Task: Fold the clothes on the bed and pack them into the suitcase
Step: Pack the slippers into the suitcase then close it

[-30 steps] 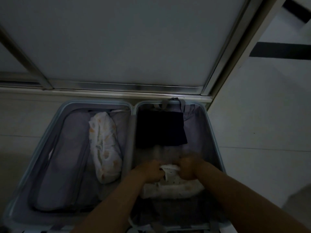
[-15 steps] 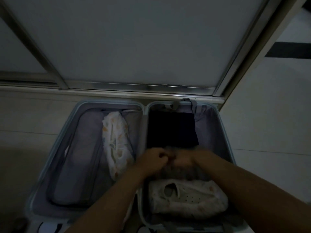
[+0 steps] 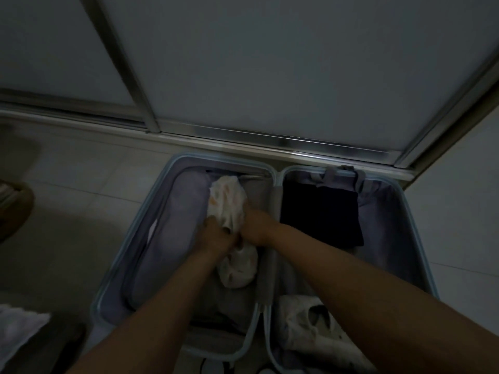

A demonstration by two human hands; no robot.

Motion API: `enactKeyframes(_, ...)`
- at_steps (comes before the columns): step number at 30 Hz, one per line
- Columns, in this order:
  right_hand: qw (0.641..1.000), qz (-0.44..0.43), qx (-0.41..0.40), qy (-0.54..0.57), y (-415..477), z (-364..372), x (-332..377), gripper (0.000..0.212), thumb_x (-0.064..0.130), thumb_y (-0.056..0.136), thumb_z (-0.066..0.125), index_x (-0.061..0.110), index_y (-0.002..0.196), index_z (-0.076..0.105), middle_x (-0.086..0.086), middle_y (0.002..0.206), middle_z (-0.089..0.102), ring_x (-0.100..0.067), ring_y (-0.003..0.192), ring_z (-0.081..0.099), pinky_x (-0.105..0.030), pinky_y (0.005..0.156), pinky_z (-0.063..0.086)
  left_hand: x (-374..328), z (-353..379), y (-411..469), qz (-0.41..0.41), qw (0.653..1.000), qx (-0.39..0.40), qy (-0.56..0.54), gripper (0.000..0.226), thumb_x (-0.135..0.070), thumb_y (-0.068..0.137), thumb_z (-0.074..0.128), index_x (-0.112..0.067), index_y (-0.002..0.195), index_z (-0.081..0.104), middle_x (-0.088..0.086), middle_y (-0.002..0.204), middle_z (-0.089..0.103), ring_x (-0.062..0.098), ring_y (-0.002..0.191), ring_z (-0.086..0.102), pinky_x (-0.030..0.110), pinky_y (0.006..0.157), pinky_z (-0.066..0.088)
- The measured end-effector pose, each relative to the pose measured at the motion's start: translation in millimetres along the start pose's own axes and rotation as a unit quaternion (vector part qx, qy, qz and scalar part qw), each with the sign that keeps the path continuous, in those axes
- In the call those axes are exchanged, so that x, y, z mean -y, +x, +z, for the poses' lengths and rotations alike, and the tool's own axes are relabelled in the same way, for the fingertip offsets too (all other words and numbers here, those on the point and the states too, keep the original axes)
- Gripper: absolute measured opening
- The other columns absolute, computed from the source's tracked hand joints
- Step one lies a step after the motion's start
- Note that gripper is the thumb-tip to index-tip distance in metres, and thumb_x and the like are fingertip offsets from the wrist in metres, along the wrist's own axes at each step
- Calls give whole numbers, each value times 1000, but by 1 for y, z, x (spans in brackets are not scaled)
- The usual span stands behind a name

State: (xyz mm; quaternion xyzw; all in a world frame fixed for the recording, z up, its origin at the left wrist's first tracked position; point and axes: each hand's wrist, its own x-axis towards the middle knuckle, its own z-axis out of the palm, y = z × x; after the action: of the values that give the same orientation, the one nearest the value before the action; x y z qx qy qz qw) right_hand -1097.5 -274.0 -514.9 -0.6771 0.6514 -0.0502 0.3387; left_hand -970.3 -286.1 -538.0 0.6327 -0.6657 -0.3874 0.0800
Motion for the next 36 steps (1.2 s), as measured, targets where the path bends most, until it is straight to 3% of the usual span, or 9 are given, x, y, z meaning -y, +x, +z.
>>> enactKeyframes(3, 996, 39, 16, 77, 8, 13, 5, 73, 23, 95, 55, 6, 153, 16, -12, 159, 17, -28, 145, 24, -29, 116, 25, 11, -7, 2, -44, 996, 12, -71, 57, -21, 74, 75, -4, 126, 56, 16, 119, 64, 33, 107, 62, 40, 92, 51)
enactKeyframes(5, 963, 141, -4, 228, 3, 16, 5, 55, 20, 90, 60, 7, 139, 39, -16, 136, 50, -35, 115, 58, -38, 80, 58, 18, -14, 0, -24, 997, -2, -73, 62, -29, 71, 75, -8, 126, 57, 14, 121, 64, 30, 105, 63, 38, 92, 51)
enactKeyframes(7, 940, 175, 12, 293, -4, 16, 6, 22, 10, 89, 54, 6, 110, 50, -19, 105, 62, -34, 79, 67, -40, 53, 59, 28, -22, 1, -10, 995, 4, -95, 53, -32, 70, 71, -15, 119, 60, 9, 113, 68, 18, 84, 67, 30, 78, 56)
enactKeyframes(10, 994, 102, -40, -19, -5, 5, -2, 31, 23, 93, 51, 4, 116, 57, -18, 116, 62, -35, 103, 63, -36, 83, 52, 36, -27, 2, 26, 997, 53, -50, 65, -47, 78, 69, -18, 134, 52, 1, 128, 60, 12, 98, 62, 20, 83, 48)
enactKeyframes(14, 945, -32, -110, -306, 12, -3, -6, 66, 38, 90, 54, 19, 149, 32, -20, 150, 33, -39, 136, 34, -52, 108, 31, 33, -14, -9, 1, 990, 113, 86, 147, -84, 44, 70, -20, 155, -3, 3, 160, 14, 26, 146, 18, 41, 117, 26)
enactKeyframes(21, 852, -124, 92, -501, 42, -19, 11, 89, 42, 90, 59, 28, 155, 0, -13, 162, 3, -30, 149, 1, -63, 113, 5, 49, -12, -4, 96, 981, 85, 147, 125, -52, 66, 77, -15, 154, -3, 8, 155, 26, 26, 141, 29, 40, 114, 30)
enactKeyframes(28, 890, -137, 7, -434, 25, -38, 0, 108, 59, 56, 77, 30, 147, 28, -10, 143, 38, -32, 133, 33, -57, 114, 14, 38, -60, -5, 181, 968, 97, 147, 122, -74, 48, 46, -22, 153, 11, 4, 157, 26, 23, 141, 29, 38, 115, 26)
enactKeyframes(33, 947, -71, -72, -304, -30, -78, -36, 108, 61, 53, 75, 36, 146, 26, -5, 142, 34, -30, 130, 36, -44, 104, 35, -23, -66, -5, 257, 956, 106, 93, 92, -60, 61, 72, -35, 143, 39, -10, 139, 53, 9, 125, 52, 33, 103, 46)
enactKeyframes(36, 951, -12, -67, -302, -69, -84, -71, 112, 67, 47, 71, 38, 144, 24, -4, 134, 39, -30, 127, 37, -45, 102, 38, -67, -42, -22, 301, 934, 128, 145, 82, -38, 73, 78, -19, 143, 41, -14, 136, 42, 4, 126, 41, 14, 102, 33)
